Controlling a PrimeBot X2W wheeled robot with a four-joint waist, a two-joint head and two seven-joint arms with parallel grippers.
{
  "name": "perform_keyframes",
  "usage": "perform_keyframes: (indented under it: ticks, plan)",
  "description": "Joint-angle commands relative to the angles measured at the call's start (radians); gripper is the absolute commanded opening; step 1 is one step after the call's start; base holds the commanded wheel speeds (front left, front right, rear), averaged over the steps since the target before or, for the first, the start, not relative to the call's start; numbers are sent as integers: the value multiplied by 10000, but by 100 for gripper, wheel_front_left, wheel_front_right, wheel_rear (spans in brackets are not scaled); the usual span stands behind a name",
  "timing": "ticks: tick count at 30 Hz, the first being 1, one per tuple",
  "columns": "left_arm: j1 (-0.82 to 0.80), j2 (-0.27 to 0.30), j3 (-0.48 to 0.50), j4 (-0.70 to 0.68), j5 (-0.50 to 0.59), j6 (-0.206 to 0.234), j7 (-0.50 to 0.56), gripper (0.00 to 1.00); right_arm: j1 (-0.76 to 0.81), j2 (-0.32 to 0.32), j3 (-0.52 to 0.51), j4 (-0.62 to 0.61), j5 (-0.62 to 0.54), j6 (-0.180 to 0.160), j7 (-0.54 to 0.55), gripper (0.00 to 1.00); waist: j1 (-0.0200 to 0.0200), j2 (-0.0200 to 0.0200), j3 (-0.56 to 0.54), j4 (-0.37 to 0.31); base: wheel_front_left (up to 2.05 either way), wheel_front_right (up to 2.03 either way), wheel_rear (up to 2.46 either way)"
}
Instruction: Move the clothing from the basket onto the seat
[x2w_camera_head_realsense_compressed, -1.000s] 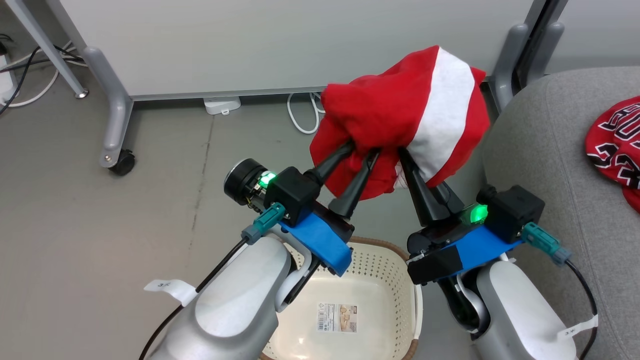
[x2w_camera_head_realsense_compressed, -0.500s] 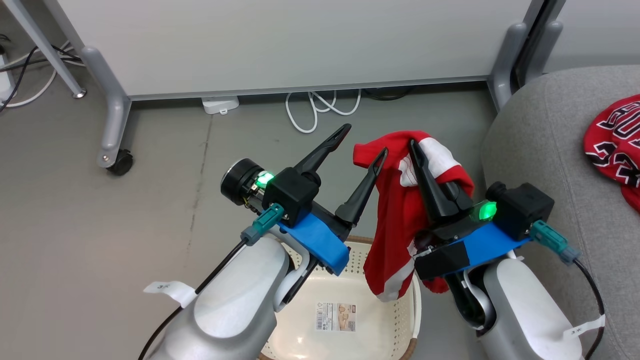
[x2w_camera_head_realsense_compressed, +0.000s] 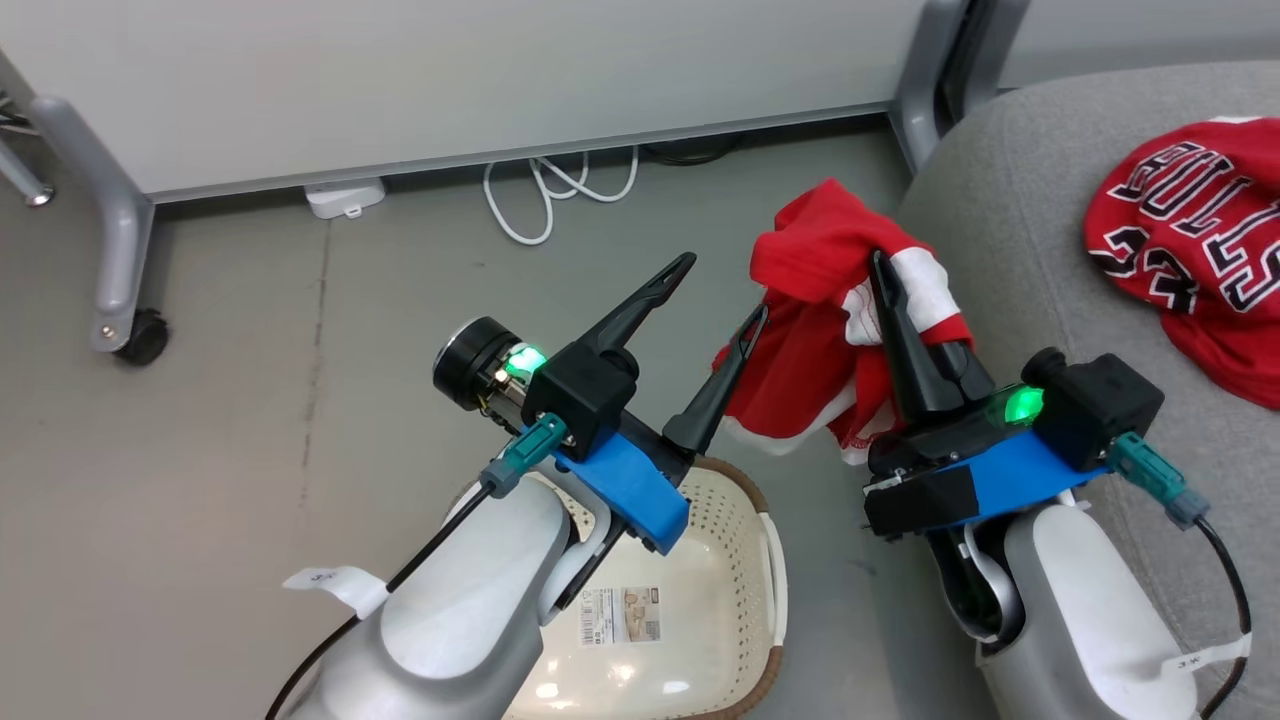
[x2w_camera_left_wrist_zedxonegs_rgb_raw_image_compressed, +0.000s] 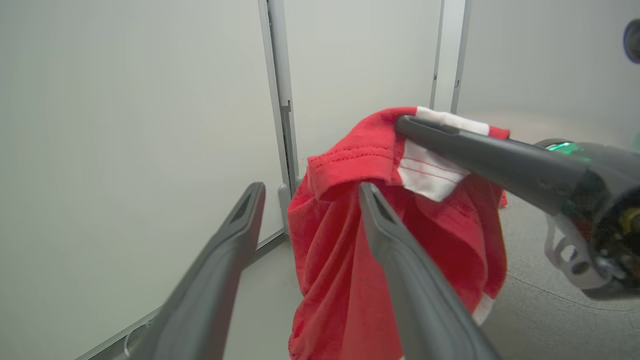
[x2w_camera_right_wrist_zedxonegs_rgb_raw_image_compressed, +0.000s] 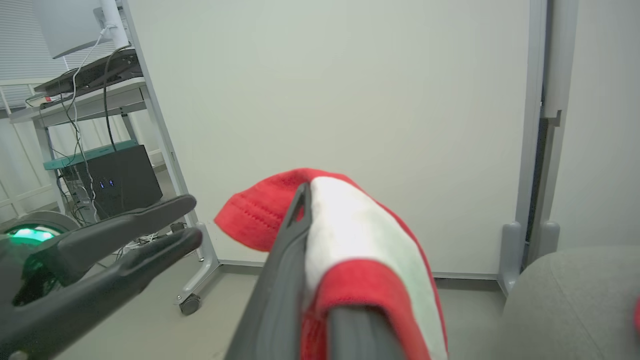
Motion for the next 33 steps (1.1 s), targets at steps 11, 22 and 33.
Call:
perform_keyframes:
  ticks: [11, 22, 33]
  plan:
    - [-411, 153, -397, -53, 239, 6, -30, 100, 281, -10, -870, -626, -325, 5, -37, 0, 0, 0, 651, -1397, 0, 0, 0]
    - [-634, 181, -925, 23, 201, -5, -30, 100, 525, -10, -1474, -983, -324, 5, -37, 0, 0, 0, 1032, -2267, 0, 0, 0]
    - [-781, 245, -1055, -24, 182, -7, -30, 100, 608, -10, -1669, -1246, -355, 5, -37, 0, 0, 0, 1231, -2513, 0, 0, 0]
